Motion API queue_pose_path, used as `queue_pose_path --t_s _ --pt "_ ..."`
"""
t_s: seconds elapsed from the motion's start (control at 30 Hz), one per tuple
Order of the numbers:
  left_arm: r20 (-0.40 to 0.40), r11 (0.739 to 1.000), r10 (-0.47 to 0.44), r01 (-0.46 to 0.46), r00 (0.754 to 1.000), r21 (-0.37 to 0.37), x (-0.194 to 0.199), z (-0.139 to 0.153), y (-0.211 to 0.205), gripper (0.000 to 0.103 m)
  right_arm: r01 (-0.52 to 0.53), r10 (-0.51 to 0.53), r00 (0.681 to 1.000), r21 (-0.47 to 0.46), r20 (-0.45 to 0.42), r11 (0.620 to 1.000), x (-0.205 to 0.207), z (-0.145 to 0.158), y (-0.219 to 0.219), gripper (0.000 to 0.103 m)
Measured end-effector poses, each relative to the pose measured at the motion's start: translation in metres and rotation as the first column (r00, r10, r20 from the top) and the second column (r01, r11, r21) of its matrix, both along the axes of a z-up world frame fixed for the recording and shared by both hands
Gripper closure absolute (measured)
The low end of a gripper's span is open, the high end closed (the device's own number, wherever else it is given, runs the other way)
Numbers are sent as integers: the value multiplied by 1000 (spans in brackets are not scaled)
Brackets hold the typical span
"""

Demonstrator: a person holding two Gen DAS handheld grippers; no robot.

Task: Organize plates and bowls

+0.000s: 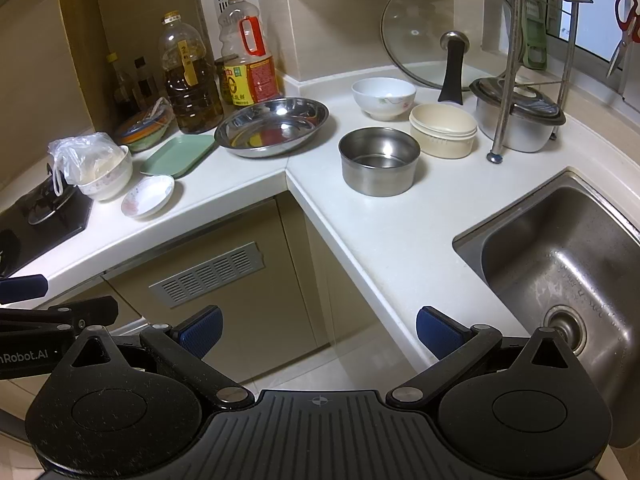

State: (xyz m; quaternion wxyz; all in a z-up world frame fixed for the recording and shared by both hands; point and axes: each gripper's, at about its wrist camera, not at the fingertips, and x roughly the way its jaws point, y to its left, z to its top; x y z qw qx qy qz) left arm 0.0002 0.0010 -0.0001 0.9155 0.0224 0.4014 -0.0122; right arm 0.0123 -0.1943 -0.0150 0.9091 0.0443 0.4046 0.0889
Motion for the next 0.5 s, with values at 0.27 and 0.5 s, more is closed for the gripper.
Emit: queue_pose_path --t_s 0.27,0.5 --pt "1 1000 0 0 1000 0 0 0 0 11 1 -1 1000 1 0 1000 1 0 -1 0" --pt "0 1000 1 -1 1000 0 0 0 0 11 1 -1 1000 2 0 1000 1 0 -1 0"
